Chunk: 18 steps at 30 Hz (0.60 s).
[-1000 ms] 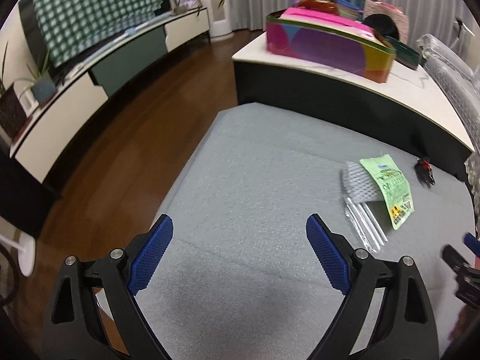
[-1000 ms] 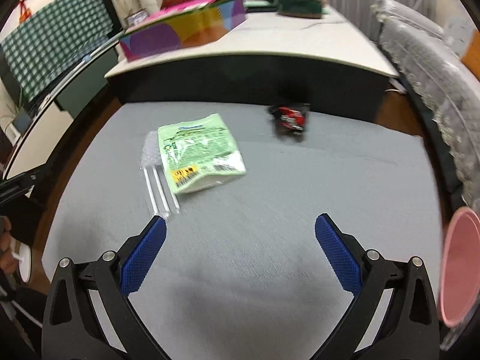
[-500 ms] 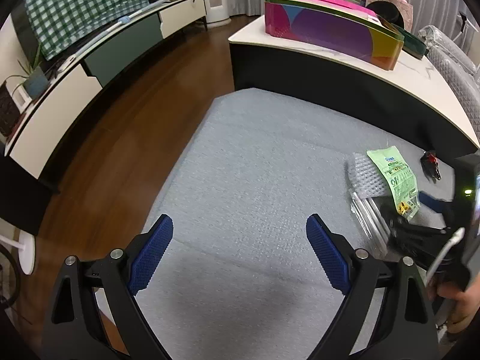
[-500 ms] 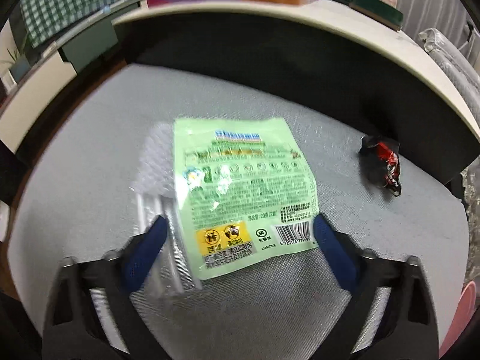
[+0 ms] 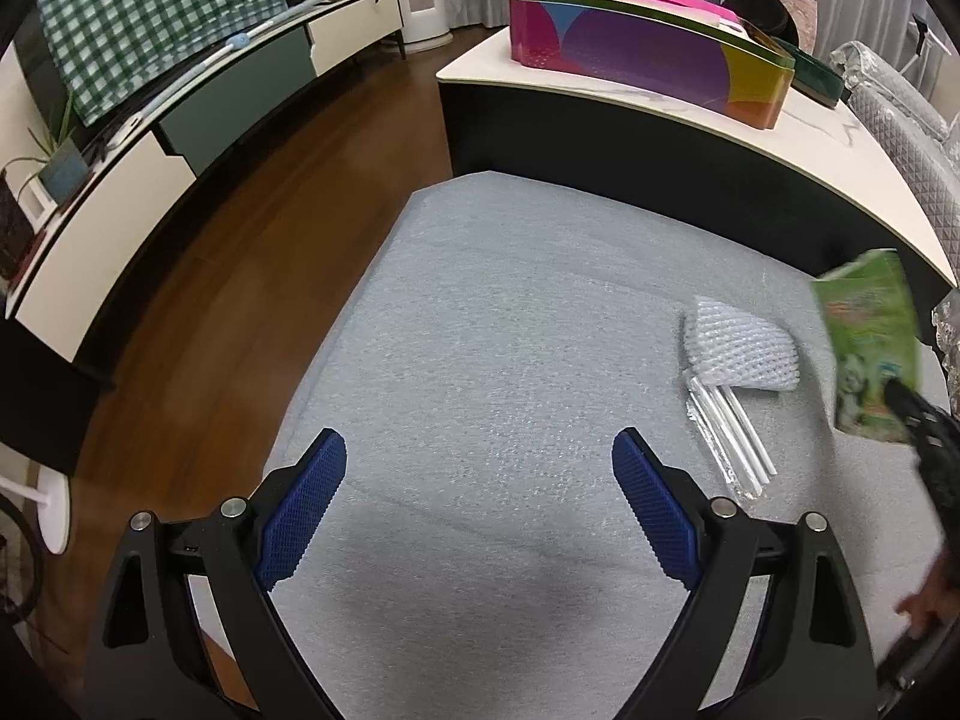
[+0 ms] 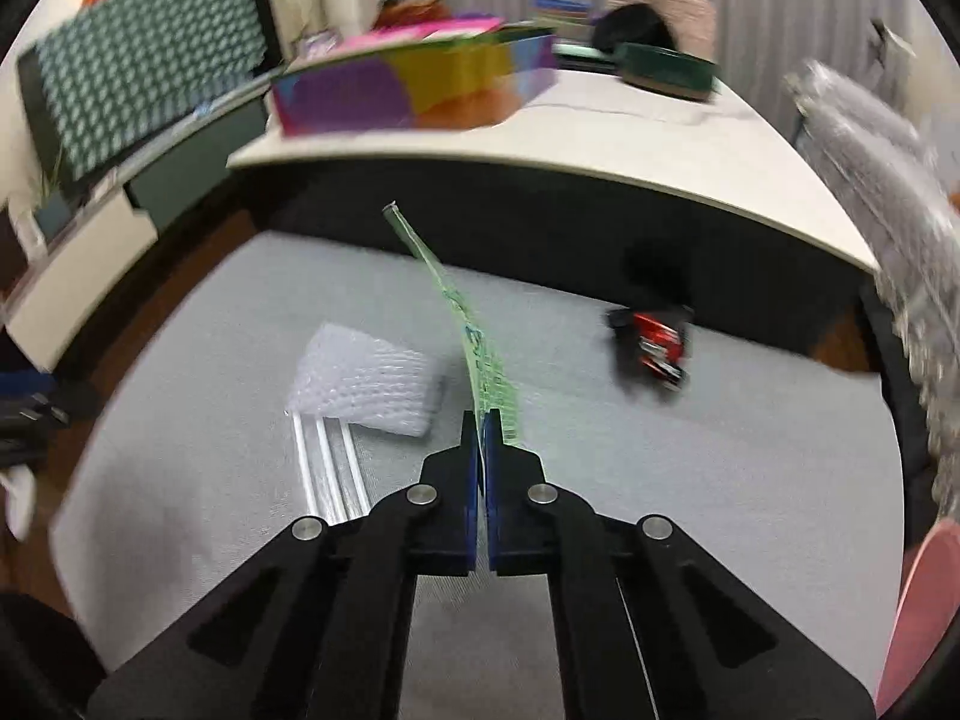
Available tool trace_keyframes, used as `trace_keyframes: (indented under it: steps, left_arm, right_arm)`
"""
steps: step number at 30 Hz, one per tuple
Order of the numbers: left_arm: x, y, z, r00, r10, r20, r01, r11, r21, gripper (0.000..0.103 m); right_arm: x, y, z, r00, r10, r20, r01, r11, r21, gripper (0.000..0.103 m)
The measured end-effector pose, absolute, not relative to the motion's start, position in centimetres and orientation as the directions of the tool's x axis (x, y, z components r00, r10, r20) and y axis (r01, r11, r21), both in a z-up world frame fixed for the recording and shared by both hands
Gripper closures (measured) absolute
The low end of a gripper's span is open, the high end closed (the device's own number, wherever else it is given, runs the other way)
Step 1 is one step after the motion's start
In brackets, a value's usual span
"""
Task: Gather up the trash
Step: 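Grasp the green snack packet with the right gripper and lift it, then grasp the clear plastic tubes with the left gripper while the right gripper holds the packet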
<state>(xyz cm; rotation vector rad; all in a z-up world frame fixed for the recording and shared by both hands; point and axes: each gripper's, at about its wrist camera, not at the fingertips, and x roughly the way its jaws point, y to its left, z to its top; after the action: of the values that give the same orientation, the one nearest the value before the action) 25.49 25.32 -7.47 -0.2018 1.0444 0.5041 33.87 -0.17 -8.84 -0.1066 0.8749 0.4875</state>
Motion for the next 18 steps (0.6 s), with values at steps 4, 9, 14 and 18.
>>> trace_keyframes:
  steps: [4,9,14,18]
  left_arm:
    - [26.5,23.8,-7.9,0.418,0.242,-0.876,-0.461,0.887,0.025,0.016]
    - [28.9,20.9,-9.5,0.431,0.094,-0.898,-0.390,0.916,-0.092,0.016]
    - [32.0,17.6,-11.3,0.409,0.036,-0.912,-0.346,0.931,-0.118,0.030]
    - [33.2,16.3,-13.2,0.354,0.020,-0.935,-0.364,0.924,-0.118,0.039]
  right_arm:
    - [32.1,-4.9,-7.0,0.557,0.353,-0.752,-0.407,0.905,0.123,0.101]
    - [28.7,-11.3,-5.0,0.591,0.315,-0.742,-0.378,0.921,0.090,0.101]
    - [27.3,-17.4,-4.0,0.630,0.262,-0.731,-0.298,0.951,0.084,0.100]
    - [27.9,-20.5,-4.3,0.648,0.259,-0.716,-0.217,0.964,0.152,0.100]
